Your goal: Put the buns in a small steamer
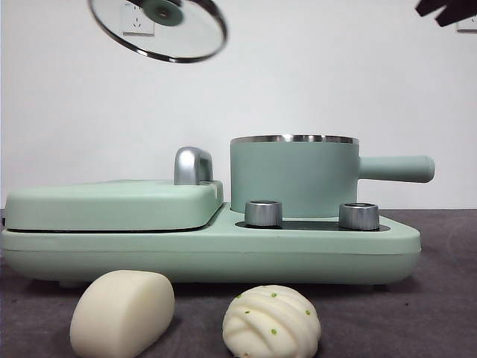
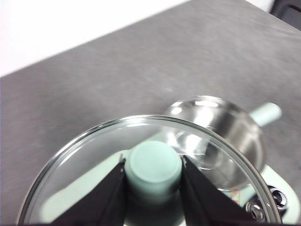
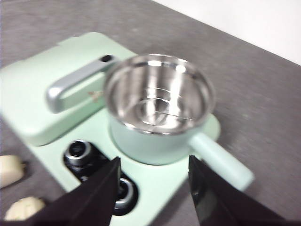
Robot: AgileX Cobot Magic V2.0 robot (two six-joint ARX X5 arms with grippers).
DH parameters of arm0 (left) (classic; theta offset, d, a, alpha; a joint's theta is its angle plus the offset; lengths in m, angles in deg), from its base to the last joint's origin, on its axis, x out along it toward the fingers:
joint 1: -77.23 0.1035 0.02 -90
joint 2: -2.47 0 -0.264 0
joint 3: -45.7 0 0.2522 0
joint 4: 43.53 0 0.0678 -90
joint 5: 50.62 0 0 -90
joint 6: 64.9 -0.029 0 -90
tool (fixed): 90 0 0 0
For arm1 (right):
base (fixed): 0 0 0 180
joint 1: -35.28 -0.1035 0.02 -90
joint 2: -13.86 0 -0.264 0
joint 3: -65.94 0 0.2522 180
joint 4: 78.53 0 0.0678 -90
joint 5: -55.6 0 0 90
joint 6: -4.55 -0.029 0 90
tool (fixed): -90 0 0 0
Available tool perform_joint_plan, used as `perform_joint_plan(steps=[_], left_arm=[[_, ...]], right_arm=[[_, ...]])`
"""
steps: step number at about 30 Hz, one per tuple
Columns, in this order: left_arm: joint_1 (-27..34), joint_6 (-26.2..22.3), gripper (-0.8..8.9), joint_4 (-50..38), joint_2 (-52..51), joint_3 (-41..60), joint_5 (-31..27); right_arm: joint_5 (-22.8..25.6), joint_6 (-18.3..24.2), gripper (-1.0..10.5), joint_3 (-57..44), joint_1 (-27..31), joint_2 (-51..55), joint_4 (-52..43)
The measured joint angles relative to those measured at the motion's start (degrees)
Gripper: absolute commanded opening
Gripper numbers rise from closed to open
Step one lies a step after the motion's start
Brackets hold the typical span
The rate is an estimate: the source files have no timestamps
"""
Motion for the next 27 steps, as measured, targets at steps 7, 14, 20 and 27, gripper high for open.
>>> perform_joint_plan(steps=[7,14,20,27], left_arm=[[4.6,0.0,0.13,0.2,-2.8,3.6,-0.1],[7.1,0.0,0.13,0.1,-5.1,8.4,-0.2],[7.1,0.0,0.13,-2.1,-5.5,8.4,-0.2],[7.1,0.0,0.13,-2.9,-5.6,8.4,-0.2]], right_arm=[[0.0,0.1,3.2,0.0,-9.7,-3.2,-1.3],[1.0,0.1,3.2,0.0,-23.8,-10.8,-7.1],[3.4,0.1,3.4,0.0,-34.3,-21.4,-14.1],[7.3,0.1,4.4,0.0,-41.5,-33.2,-18.3]])
